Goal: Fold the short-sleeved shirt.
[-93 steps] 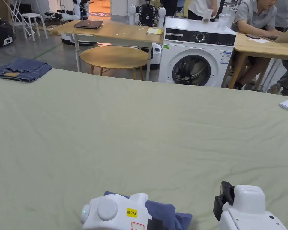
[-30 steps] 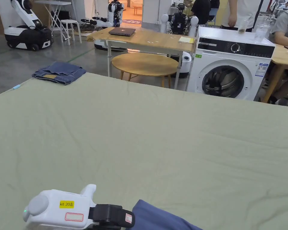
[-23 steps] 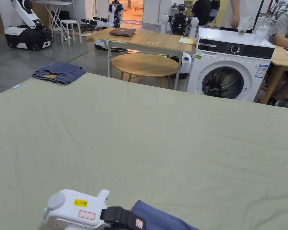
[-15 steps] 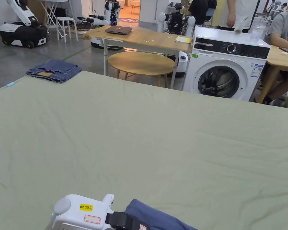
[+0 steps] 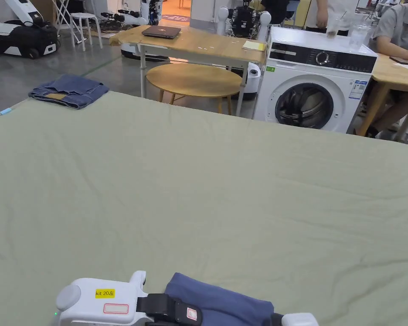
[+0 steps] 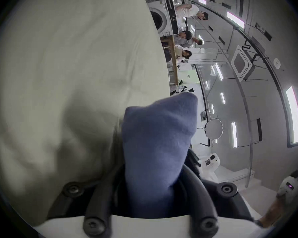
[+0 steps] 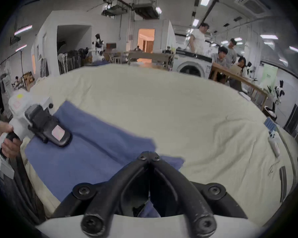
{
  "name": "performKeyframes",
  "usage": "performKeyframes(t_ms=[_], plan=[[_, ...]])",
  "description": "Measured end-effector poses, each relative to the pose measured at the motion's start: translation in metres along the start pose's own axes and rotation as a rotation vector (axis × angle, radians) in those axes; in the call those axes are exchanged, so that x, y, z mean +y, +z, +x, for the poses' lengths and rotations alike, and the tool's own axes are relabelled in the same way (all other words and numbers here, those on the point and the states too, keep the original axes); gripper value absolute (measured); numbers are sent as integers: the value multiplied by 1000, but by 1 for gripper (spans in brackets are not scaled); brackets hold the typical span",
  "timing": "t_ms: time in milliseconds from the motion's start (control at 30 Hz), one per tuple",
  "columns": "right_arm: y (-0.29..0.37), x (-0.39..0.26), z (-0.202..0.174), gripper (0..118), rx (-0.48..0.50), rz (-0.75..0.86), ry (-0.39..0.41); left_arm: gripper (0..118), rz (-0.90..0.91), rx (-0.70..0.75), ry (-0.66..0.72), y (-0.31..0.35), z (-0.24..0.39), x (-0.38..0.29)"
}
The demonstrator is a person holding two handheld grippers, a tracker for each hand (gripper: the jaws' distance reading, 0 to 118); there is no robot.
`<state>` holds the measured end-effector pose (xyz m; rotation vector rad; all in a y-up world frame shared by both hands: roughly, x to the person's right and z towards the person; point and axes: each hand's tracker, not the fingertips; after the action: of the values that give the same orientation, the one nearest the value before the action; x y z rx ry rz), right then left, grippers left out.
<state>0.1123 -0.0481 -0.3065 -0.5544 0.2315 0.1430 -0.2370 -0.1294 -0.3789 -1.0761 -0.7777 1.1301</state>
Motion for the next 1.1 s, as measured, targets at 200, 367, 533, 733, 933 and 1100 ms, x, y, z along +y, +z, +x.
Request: performKeyframes(t_ms=[200,367,533,733,933,1100], plan=[[19,40,13,0,-38,172,-42,17,24,27,18,31,11,2],[22,69,15,0,-67,258,-51,17,63,87,30,77,23,10],[24,93,12,0,-64,301,-64,17,118,174,-22,160,50,25],[23,103,6,0,-47,314,-59,17,216,348,-44,283,82,48],[20,100,3,0,-54,285,-64,17,275,608,1,385,93,66],[20,94,3,0,-71,253,-71,17,268,778,58,418,77,70]])
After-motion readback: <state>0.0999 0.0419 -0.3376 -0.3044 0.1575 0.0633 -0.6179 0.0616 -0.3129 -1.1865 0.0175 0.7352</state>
